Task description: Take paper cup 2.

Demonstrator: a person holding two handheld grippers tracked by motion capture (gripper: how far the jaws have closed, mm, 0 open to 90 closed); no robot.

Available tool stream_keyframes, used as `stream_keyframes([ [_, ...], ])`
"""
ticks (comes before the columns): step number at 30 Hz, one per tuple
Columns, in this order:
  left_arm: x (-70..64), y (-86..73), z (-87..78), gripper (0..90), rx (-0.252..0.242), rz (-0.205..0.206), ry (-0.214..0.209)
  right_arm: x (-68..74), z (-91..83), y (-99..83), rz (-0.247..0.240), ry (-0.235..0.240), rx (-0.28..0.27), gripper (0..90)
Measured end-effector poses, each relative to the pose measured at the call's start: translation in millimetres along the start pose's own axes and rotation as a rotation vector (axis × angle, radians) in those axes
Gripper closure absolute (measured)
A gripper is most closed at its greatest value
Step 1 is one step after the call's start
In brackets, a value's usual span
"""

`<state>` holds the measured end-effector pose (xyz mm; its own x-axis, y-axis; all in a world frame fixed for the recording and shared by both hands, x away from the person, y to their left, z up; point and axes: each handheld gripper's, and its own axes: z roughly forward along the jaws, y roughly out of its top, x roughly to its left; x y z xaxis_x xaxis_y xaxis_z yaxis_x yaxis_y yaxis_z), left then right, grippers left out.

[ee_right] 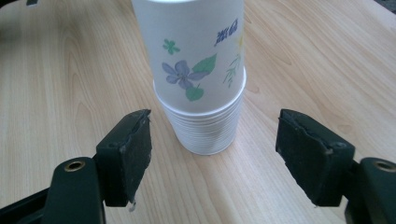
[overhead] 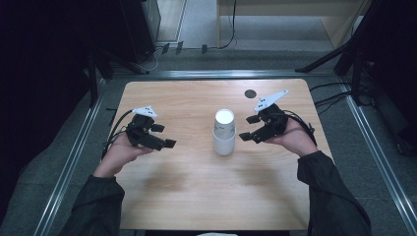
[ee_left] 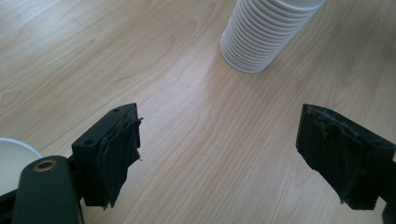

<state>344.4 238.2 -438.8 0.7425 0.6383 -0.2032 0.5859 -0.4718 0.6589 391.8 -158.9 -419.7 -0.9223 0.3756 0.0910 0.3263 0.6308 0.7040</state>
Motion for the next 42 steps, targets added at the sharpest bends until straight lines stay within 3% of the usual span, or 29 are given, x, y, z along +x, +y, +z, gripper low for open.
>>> stream_keyframes([
  [10, -10.2, 2.0, 7.6, 13.9, 0.006, 0.040, -0.015, -6.2, 0.2, 25.7, -0.048, 0.011, 0.084, 23.8],
  [20, -16.2, 3.4, 14.1, 13.9, 0.016, 0.066, -0.034, -6.8, 10.9, 46.5, -0.056, 0.018, 0.124, 21.3],
  [28, -18.5, 4.0, 15.7, 13.9, 0.022, 0.079, -0.039, -2.9, 22.8, 59.8, -0.094, 0.049, 0.167, 21.0],
  [42, -20.6, 4.2, 17.0, 13.9, 0.027, 0.089, -0.042, 6.1, 32.8, 78.2, -0.137, 0.068, 0.184, 29.1],
])
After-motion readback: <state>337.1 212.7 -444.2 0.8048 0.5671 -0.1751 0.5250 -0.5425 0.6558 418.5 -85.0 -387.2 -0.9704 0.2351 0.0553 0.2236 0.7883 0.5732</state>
